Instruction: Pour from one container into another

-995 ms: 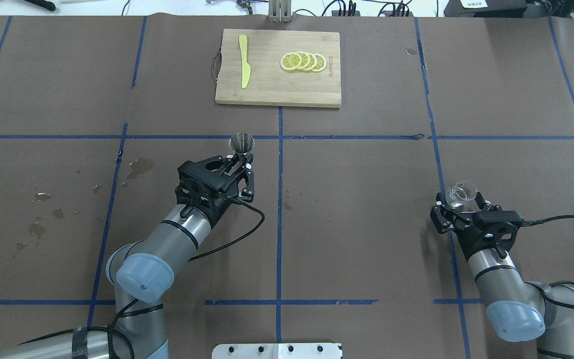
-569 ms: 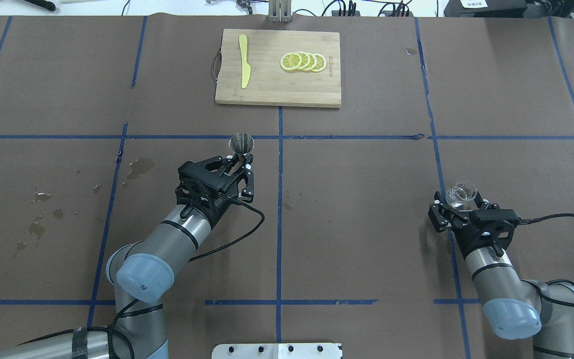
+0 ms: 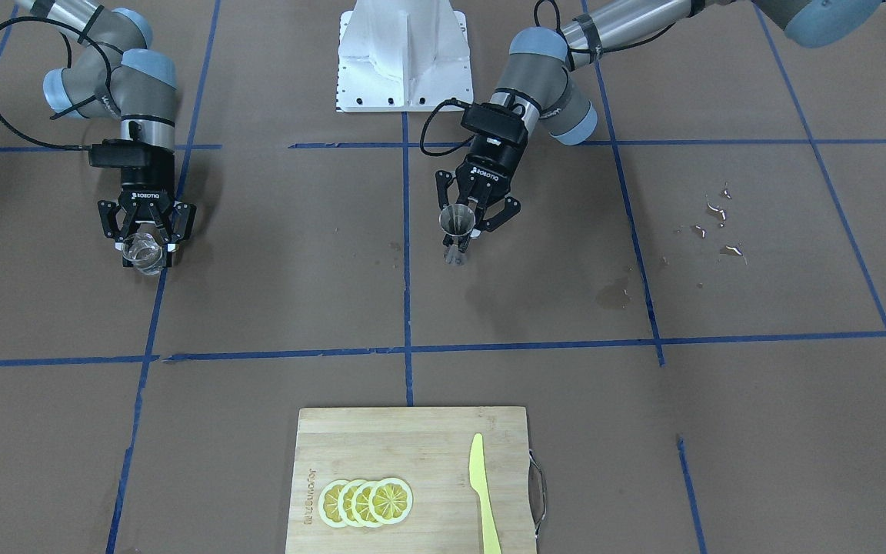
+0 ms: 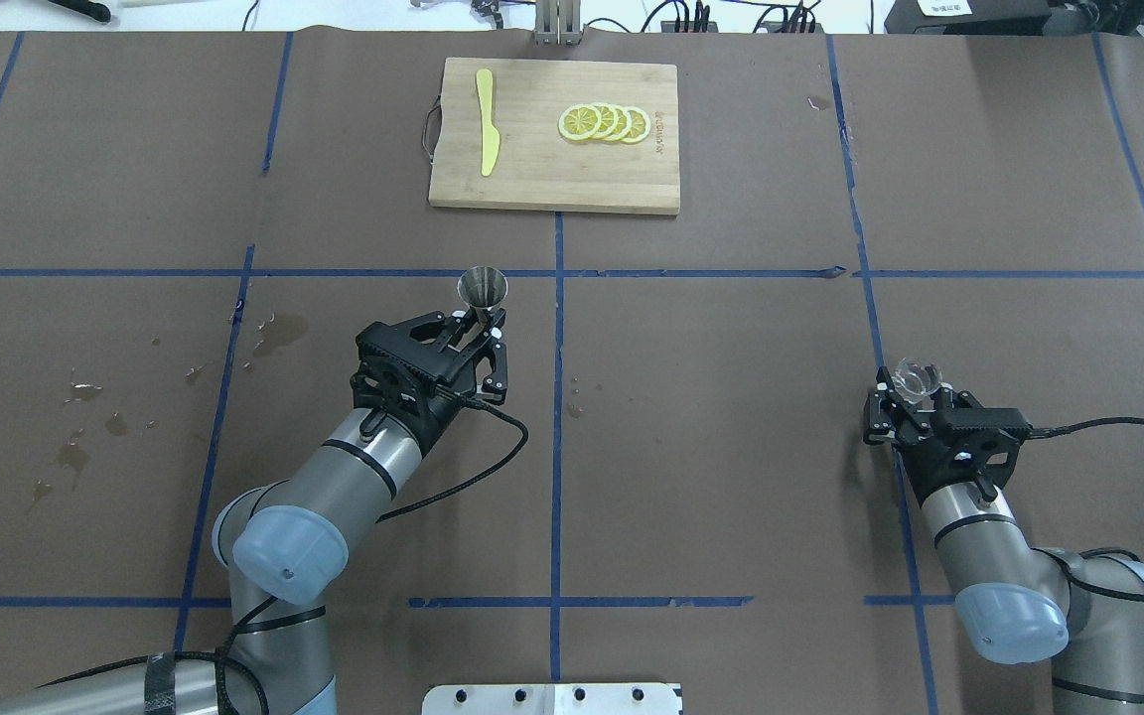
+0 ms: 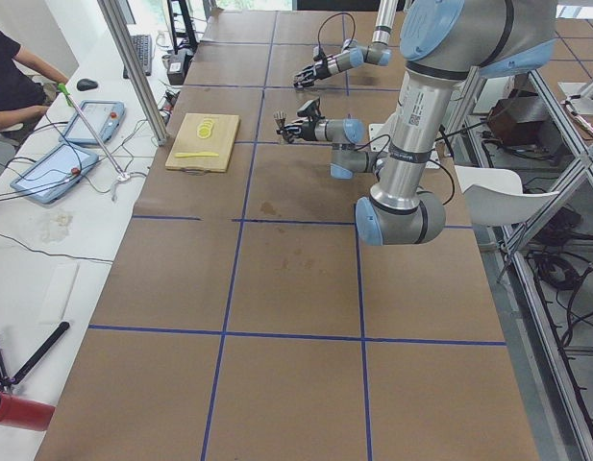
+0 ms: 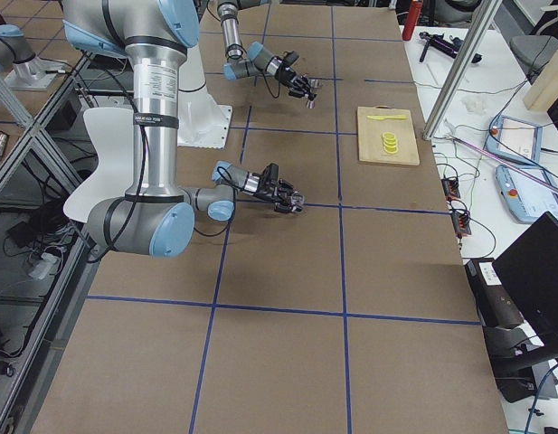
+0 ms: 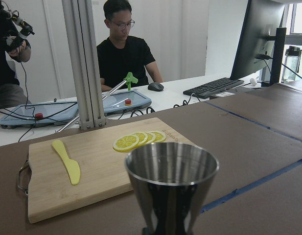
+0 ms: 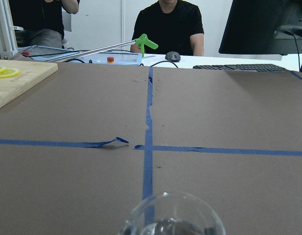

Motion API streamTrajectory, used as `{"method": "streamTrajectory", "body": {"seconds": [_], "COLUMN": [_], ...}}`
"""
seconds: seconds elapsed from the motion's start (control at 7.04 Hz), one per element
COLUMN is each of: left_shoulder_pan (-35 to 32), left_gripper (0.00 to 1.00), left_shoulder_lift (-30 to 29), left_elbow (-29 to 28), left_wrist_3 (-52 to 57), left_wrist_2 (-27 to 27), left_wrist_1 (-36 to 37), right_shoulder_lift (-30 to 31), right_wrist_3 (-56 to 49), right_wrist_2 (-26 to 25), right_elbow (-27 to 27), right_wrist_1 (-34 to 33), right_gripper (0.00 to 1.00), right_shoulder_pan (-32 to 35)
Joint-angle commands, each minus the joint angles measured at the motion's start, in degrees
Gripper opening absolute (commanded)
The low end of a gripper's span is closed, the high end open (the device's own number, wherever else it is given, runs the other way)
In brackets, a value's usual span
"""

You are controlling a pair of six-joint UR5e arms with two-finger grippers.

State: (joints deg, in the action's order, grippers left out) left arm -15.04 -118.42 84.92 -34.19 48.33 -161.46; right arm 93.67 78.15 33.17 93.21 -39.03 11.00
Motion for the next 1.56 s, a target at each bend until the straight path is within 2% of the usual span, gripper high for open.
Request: {"method": "streamTrajectory", "body": {"seconds": [0.0,0.14,0.43,0.57,0.99,1.14,1.42], "left_shoulder_pan": [0.0,0.0,0.1,0.2,0.5,0.5,0.6], "left_gripper": [0.0,0.0,0.0,0.0,0.0,0.0,0.0], "left_shoulder_lift": [-0.1,-0.1,-0.2,-0.2,-0.9,-2.9,-6.0], "left_elbow": [0.1,0.2,0.2,0.3,-0.3,0.0,-2.0], "left_wrist_3": [0.0,0.0,0.0,0.0,2.4,8.2,9.6], "left_wrist_2": [0.0,0.0,0.2,2.3,4.1,10.1,15.0], "left_wrist_1": [0.0,0.1,0.0,0.0,-0.1,-0.3,-3.5], "right_shoulder_lift": [-0.1,-0.2,-0.2,-0.1,0.0,-0.1,-0.2], "right_wrist_3": [-1.5,-1.8,-5.8,-7.8,-17.5,-18.0,-20.0], "right_wrist_2": [0.1,1.1,1.4,1.5,1.5,1.5,2.5], "right_elbow": [0.2,0.8,2.1,4.9,13.0,15.1,19.3], "right_wrist_1": [0.1,0.3,2.7,2.7,2.6,2.6,1.9], "right_gripper": [0.28,0.22,0.18,0.18,0.14,0.13,0.13], "right_shoulder_pan": [0.2,0.5,1.0,1.4,1.3,1.2,0.8]}}
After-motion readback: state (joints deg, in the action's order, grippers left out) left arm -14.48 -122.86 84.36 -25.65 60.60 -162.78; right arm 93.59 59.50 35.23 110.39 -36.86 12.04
